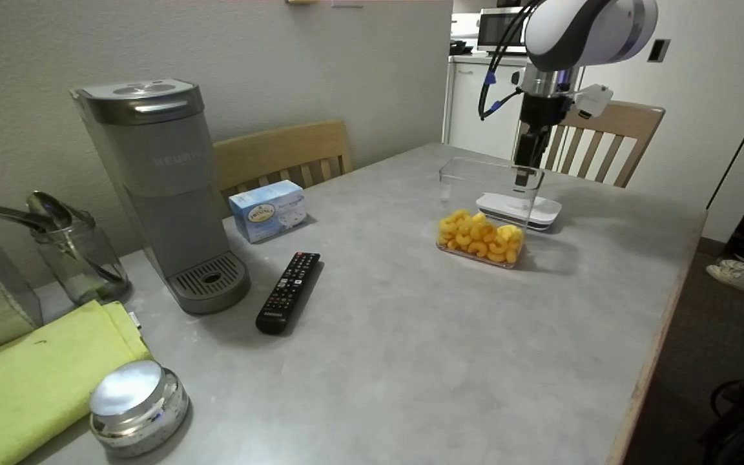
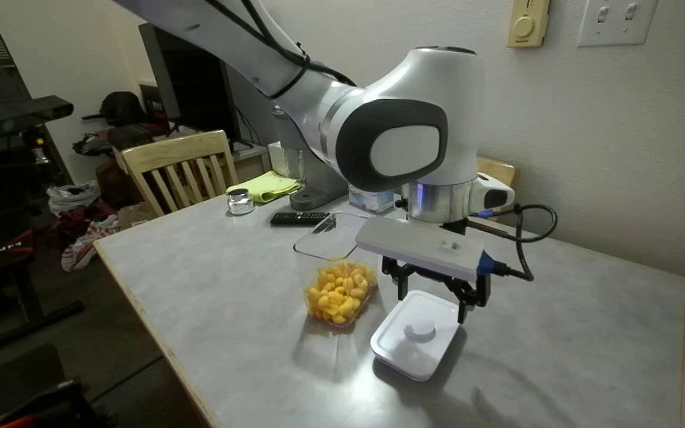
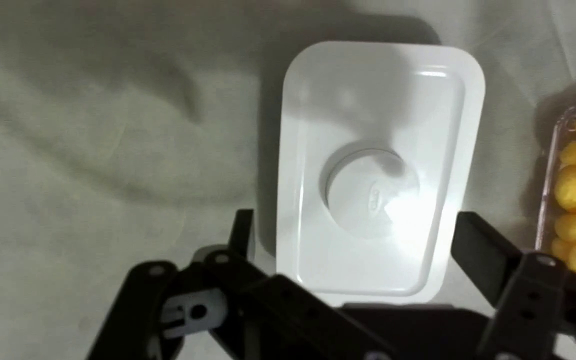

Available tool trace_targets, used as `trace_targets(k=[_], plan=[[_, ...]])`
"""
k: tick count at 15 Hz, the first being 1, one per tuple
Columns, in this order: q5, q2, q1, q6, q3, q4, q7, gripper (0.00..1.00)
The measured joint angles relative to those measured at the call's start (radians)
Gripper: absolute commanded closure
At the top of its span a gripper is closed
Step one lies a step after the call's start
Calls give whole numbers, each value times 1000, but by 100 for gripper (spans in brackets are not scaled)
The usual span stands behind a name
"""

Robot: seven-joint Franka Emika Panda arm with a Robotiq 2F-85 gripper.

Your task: Use the lid to close the container

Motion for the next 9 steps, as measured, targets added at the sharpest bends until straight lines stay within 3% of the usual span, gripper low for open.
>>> trace_targets(k=[9], plan=[[2, 18, -10, -32, 29, 2, 7, 0]])
